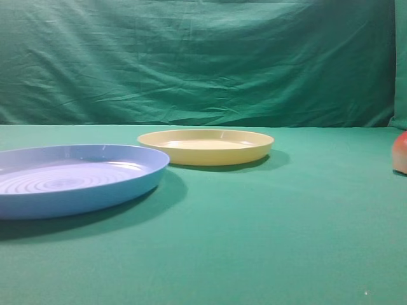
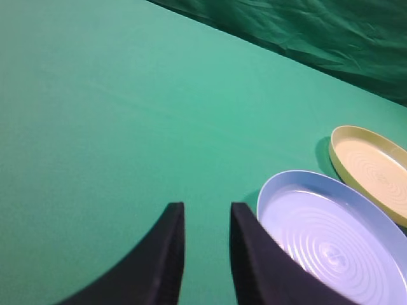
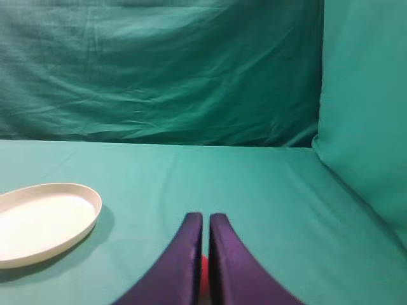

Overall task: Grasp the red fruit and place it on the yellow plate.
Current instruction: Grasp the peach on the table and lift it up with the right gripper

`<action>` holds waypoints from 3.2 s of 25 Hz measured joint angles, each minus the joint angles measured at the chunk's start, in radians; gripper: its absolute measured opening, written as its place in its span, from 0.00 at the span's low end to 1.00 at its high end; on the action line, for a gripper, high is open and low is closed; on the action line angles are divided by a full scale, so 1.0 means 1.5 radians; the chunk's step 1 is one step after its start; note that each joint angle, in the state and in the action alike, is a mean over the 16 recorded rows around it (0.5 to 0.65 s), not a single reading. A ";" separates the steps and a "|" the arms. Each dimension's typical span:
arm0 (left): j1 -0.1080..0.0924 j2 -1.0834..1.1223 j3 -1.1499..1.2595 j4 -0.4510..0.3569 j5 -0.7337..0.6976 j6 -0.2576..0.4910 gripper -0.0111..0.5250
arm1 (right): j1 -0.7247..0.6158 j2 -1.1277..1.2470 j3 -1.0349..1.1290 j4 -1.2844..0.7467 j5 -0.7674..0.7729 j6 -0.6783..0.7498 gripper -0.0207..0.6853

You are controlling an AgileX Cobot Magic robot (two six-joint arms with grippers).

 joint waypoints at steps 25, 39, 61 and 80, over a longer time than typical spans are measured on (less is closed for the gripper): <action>0.000 0.000 0.000 0.000 0.000 0.000 0.31 | 0.000 0.474 -0.297 0.039 0.240 -0.141 0.03; 0.000 0.000 0.000 0.000 0.000 0.000 0.31 | 0.000 0.714 -0.366 0.037 0.223 -0.191 0.27; 0.000 0.000 0.000 0.000 0.000 0.000 0.31 | 0.000 1.069 -0.499 0.041 0.134 -0.196 0.85; -0.002 0.000 0.000 0.000 0.000 0.000 0.31 | 0.076 1.129 -0.742 0.078 0.285 -0.230 0.47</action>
